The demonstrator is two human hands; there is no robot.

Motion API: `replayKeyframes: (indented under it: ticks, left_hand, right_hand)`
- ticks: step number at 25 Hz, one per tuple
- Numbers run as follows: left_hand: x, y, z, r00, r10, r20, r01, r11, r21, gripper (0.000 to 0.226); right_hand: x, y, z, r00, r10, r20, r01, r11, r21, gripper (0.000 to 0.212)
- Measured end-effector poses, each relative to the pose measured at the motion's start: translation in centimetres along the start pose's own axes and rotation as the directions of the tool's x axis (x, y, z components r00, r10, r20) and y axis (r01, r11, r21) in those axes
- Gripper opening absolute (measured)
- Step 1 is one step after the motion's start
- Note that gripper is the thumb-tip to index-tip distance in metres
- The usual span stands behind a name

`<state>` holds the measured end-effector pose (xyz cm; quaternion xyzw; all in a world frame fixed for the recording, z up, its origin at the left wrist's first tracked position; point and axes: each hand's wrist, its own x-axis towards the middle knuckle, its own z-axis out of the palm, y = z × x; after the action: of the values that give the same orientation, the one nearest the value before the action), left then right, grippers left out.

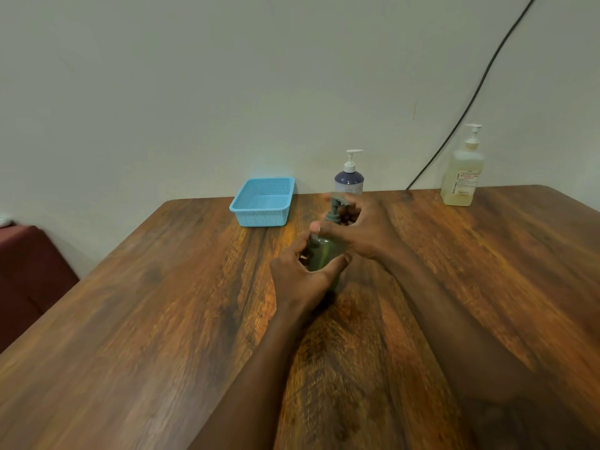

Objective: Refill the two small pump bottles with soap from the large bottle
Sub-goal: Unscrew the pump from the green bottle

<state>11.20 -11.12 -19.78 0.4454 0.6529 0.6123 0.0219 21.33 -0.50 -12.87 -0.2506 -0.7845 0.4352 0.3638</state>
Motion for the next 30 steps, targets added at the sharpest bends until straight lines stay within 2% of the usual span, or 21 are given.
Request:
replayKeyframes:
  ticks: [2, 3, 5, 7, 9, 11, 13, 14, 15, 17, 19, 20, 23, 27, 30]
  left_hand:
    - [0.0, 0.0, 0.0, 1.0, -0.023, 0.004, 0.023, 0.999, -0.034, 0.066]
    - [0.0, 0.0, 0.0, 1.0, -0.024, -0.003, 0.023, 0.999, -0.033, 0.07]
    - [0.0, -0.1, 0.0, 1.0, -0.014, -0.026, 0.014, 1.0, 0.002, 0.079]
    - [0.0, 0.0, 0.1, 0.999, 0.002, -0.048, -0.001, 0.999, 0.037, 0.083]
    - [0.0, 0.0, 0.1, 0.998, 0.03, -0.053, -0.026, 0.997, 0.066, 0.083]
    - [0.0, -0.1, 0.0, 0.998, 0.039, -0.059, -0.034, 0.996, 0.08, 0.083]
    - [0.1, -0.2, -0.2, 0.997, 0.01, -0.077, -0.004, 0.997, 0.074, 0.085]
    - [0.1, -0.2, -0.2, 0.996, 0.003, -0.084, 0.004, 0.997, 0.072, 0.086]
    - [0.1, -0.2, -0.2, 0.996, 0.002, -0.085, 0.003, 0.998, 0.068, 0.086]
    - [0.0, -0.2, -0.1, 0.997, 0.025, -0.077, -0.019, 0.997, 0.076, 0.082]
    - [-0.2, -0.2, -0.2, 0.995, 0.055, -0.079, -0.047, 0.994, 0.097, 0.082]
    - [-0.2, -0.2, -0.2, 0.995, 0.062, -0.078, -0.053, 0.993, 0.109, 0.084]
    - [-0.1, -0.3, -0.1, 0.998, 0.05, -0.045, -0.043, 0.99, 0.133, 0.083]
    - [-0.1, -0.6, 0.2, 0.999, 0.001, 0.035, -0.006, 0.99, 0.139, 0.084]
    - [0.0, -0.7, 0.0, 0.998, -0.014, 0.068, 0.006, 0.993, 0.117, 0.082]
  right_hand:
    - [0.0, 0.0, -0.8, 0.996, 0.0, 0.091, -0.016, 0.983, 0.183, 0.088]
    - [0.1, 0.1, -1.1, 0.993, -0.001, 0.122, -0.026, 0.975, 0.22, 0.096]
    - [0.0, -0.2, -1.0, 0.995, 0.017, 0.098, -0.029, 0.992, 0.119, 0.102]
    - [-0.2, -0.7, -0.4, 0.999, 0.024, -0.049, -0.027, 0.997, -0.077, 0.096]
    - [-0.4, -0.7, 0.1, 0.989, -0.041, -0.144, 0.011, 0.979, -0.205, 0.083]
    - [-0.2, -0.5, 0.1, 0.992, -0.032, -0.12, 0.016, 0.99, -0.137, 0.078]
    - [-0.2, -0.5, -0.3, 1.0, 0.02, 0.011, -0.021, 0.995, 0.097, 0.085]
    - [-0.2, -0.5, -0.5, 0.997, 0.016, 0.071, -0.027, 0.987, 0.16, 0.09]
    - [-0.2, -0.6, -0.5, 0.995, 0.005, 0.104, -0.019, 0.99, 0.141, 0.093]
    - [-0.2, -0.6, 0.0, 0.998, -0.008, 0.066, 0.01, 0.999, -0.036, 0.09]
    - [-0.5, -0.7, 0.6, 0.995, -0.049, -0.082, 0.031, 0.976, -0.215, 0.072]
    - [-0.6, -0.7, 0.6, 0.987, -0.08, -0.14, 0.043, 0.968, -0.246, 0.061]
    - [-0.9, -0.4, 0.0, 0.989, -0.07, -0.127, 0.054, 0.991, -0.126, 0.044]
    - [-1.8, -0.3, -0.4, 0.992, -0.102, -0.075, 0.105, 0.994, 0.034, 0.065]
    - [-1.9, -0.8, -0.5, 0.977, -0.144, -0.159, 0.162, 0.981, 0.105, 0.065]
